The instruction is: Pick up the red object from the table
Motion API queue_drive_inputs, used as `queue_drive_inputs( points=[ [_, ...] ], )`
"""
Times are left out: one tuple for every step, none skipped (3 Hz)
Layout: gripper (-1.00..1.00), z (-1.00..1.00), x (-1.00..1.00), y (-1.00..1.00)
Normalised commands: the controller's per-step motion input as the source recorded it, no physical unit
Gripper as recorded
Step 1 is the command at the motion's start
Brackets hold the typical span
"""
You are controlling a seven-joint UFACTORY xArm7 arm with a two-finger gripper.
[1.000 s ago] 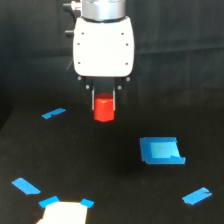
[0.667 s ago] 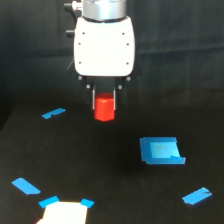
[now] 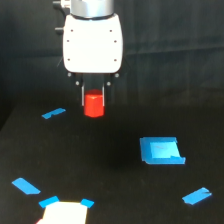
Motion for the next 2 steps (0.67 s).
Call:
queue_drive_inputs(
  points=[
    [-1.00, 0.28, 0.14, 0.38],
    [-1.00, -0.19, -0.42, 0.18]
  ],
)
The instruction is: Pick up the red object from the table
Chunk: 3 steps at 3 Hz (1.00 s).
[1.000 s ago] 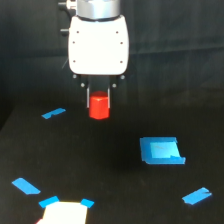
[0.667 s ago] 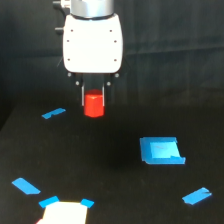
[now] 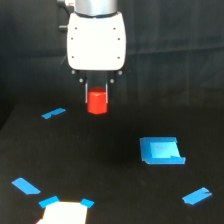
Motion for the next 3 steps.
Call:
queue_drive_inputs(
  points=[
    [-1.00, -0.18, 0.09, -0.05],
    [-1.00, -0.07, 0.17, 0.02],
    [-1.00, -0.16, -0.05, -0.12]
  ],
)
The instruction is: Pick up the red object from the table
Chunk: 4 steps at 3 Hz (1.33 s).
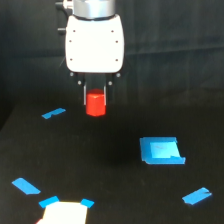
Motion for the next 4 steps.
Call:
queue_drive_inputs(
  points=[
    [-1.00, -0.01, -0.14, 0.29],
    [-1.00, 0.03, 0.43, -0.27],
    [-0.94, -0.30, 0.25, 0.29],
    [-1.00, -0.32, -0.16, 0.71]
  ],
)
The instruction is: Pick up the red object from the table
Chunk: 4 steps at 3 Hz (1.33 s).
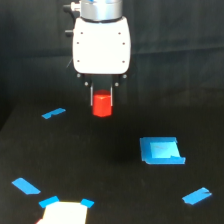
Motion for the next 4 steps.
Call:
queue_drive_inputs(
  points=[
    [-1.00, -0.30, -0.27, 0.28],
    [-1.00, -0.23, 0.02, 0.45],
    [-1.00, -0.16, 0.09, -0.11],
    [-1.00, 0.48, 0.62, -0.45]
  ],
)
